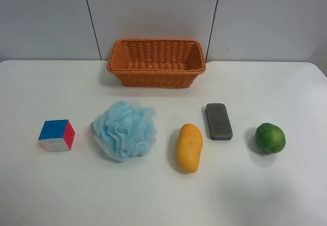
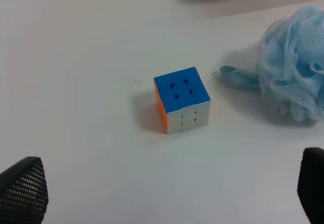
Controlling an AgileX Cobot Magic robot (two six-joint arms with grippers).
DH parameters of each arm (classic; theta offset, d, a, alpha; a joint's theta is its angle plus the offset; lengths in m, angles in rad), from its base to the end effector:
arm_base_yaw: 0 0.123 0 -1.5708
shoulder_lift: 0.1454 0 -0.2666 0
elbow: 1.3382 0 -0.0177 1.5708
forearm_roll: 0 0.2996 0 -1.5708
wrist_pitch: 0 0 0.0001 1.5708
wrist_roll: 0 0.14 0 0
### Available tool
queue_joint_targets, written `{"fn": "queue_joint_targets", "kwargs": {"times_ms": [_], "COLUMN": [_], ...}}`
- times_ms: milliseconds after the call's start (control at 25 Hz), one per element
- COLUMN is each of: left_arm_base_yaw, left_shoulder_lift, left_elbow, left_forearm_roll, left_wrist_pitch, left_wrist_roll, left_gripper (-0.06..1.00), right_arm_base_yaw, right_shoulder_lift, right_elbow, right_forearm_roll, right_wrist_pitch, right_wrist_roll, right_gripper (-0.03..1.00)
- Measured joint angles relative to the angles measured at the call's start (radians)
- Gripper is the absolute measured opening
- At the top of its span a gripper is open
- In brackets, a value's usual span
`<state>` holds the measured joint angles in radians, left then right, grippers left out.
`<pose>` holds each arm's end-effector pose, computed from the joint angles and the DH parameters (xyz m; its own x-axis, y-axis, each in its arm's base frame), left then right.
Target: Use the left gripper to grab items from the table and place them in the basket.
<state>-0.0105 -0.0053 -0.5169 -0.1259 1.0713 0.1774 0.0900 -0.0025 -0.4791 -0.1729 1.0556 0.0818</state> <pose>0.0961 -0.0164 0.2845 -0.4269 0.1204 -0.8963 0.1601 0.9855 0.0561 0.1032 -0.0117 0.2732 -0.4604 -0.0456 -0.8866 0.0415 0.9965 -0.0728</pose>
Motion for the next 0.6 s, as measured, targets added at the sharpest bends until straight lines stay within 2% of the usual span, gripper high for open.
{"fn": "queue_joint_targets", "kwargs": {"times_ms": [440, 600], "left_arm_base_yaw": [0.0, 0.0], "left_shoulder_lift": [0.005, 0.093], "left_elbow": [-0.004, -0.062], "left_forearm_roll": [0.01, 0.013], "left_wrist_pitch": [0.002, 0.003], "left_wrist_roll": [-0.008, -0.021], "left_gripper": [0.99, 0.99], "right_arm_base_yaw": [0.0, 0.0], "right_shoulder_lift": [0.0, 0.0], "right_elbow": [0.0, 0.0], "right_forearm_roll": [0.0, 0.0], "right_wrist_pitch": [0.0, 0.0], "right_wrist_roll": [0.0, 0.0], "right_gripper": [0.99, 0.99]}}
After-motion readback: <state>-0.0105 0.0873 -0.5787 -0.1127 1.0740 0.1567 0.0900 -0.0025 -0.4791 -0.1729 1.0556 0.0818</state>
